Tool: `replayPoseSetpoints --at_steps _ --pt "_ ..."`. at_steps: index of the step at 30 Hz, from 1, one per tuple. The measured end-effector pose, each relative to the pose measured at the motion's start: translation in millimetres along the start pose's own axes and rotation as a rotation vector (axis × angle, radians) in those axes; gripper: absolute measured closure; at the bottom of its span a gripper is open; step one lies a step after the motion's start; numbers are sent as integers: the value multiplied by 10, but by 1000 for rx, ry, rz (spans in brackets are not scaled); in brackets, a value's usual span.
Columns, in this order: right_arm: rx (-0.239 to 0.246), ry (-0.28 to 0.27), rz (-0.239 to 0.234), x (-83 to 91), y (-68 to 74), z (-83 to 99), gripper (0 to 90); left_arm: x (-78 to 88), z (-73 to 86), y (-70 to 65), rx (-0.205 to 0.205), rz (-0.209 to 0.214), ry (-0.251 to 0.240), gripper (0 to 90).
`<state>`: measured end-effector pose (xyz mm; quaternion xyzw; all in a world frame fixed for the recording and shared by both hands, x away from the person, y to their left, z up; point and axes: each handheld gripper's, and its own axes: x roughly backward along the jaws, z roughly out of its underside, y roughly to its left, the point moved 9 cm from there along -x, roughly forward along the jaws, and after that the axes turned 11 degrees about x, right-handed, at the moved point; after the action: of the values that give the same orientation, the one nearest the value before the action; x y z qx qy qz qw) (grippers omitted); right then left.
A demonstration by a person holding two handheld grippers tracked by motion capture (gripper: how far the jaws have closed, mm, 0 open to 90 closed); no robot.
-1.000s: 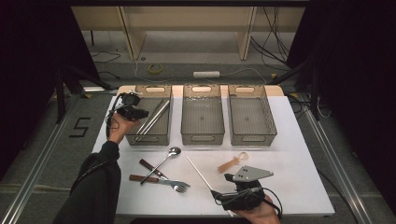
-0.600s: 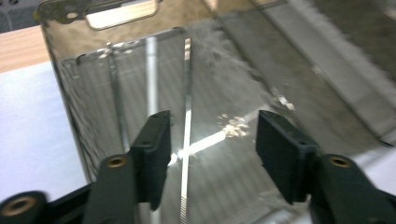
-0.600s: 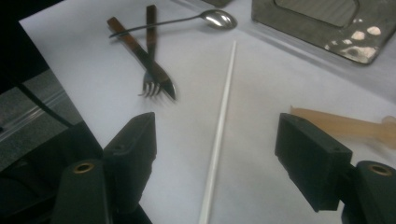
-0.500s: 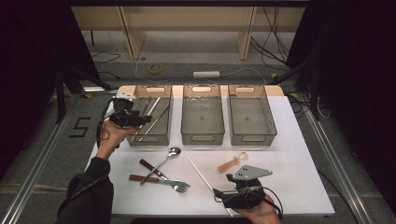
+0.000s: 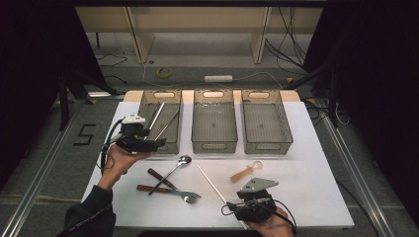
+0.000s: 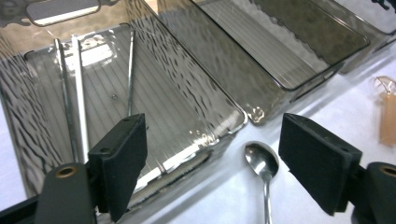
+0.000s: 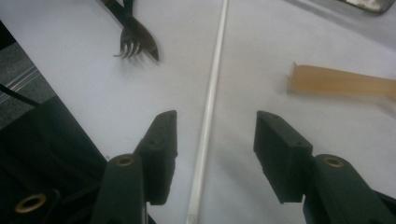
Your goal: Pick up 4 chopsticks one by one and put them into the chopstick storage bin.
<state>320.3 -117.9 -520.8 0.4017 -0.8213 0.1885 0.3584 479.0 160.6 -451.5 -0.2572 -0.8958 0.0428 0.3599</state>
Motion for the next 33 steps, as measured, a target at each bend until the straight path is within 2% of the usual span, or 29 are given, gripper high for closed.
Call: replayPoseSetpoints --at_steps 2,7,9,11,12,13,14,22,30,33 --pt "-2 15 -9 -14 2 21 531 9 54 -68 -1 24 -10 213" --pt "-9 54 -30 -45 24 64 566 18 139 -170 -19 39 -11 200" --pt "3 103 -44 -74 55 104 592 22 183 -213 -30 43 -14 198" --pt "6 118 -48 -84 67 115 603 28 228 -246 -32 46 -18 197" --pt "11 148 -60 -95 87 132 618 30 281 -279 -40 51 -19 196" --pt "11 148 -60 -95 87 132 618 30 281 -279 -40 51 -19 194" --pt "34 163 -60 -100 89 137 632 36 325 -309 -50 51 -24 194" --pt "50 212 -71 -111 113 155 672 97 492 -392 -52 75 -40 192" --pt "58 244 -74 -126 113 162 698 146 659 -426 -77 66 -38 188" --pt "57 247 -72 -126 111 163 707 148 688 -433 -74 65 -36 187"
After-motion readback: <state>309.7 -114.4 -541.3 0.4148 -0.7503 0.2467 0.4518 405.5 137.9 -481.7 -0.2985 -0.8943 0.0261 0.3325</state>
